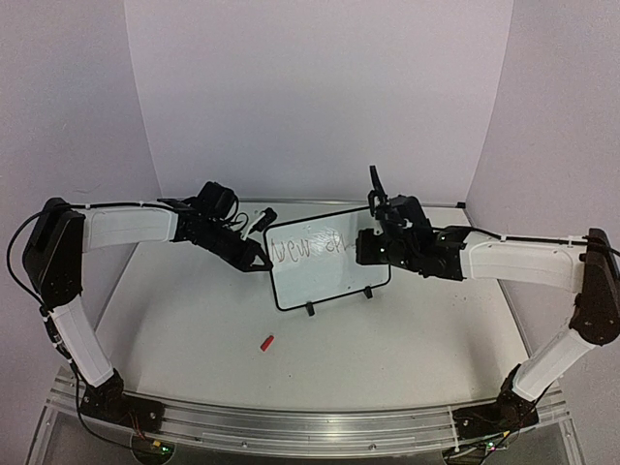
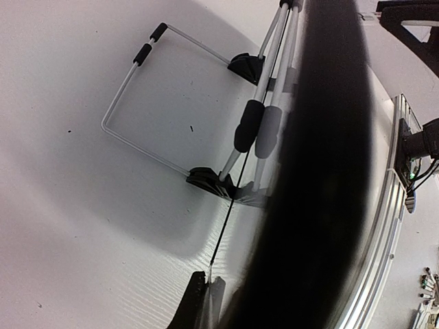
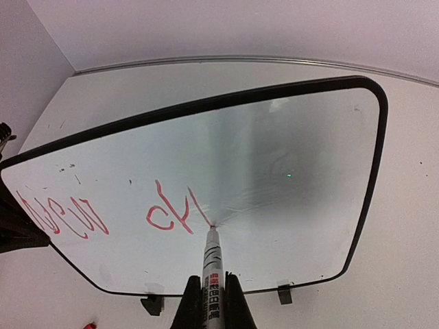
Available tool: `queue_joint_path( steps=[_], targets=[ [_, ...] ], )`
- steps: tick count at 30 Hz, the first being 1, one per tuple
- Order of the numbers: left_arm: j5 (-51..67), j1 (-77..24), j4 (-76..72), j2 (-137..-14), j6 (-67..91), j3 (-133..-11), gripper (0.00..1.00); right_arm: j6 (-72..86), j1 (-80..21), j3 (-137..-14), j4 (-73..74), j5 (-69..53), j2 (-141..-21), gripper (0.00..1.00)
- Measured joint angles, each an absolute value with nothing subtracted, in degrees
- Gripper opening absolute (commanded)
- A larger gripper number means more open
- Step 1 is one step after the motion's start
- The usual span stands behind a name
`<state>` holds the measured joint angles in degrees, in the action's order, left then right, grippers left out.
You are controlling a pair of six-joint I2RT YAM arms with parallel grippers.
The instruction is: Write a sentence on the whiteboard
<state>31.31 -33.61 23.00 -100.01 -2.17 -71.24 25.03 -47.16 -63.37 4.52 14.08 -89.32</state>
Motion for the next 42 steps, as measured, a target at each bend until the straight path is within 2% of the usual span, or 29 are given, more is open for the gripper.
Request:
queue_joint_path(
  steps=[17,42],
  targets=[
    [31.31,-33.63,23.05,-100.01,-2.71,-71.24,0.0,25.41,-44.42,-62.81,3.5,11.42,-82.04,0.0],
    [31.31,-33.71,23.09,-100.01,-2.98,-71.24,0.0,26.04,-42.65,-61.78,3.07,8.3,-85.24,0.0]
  ],
)
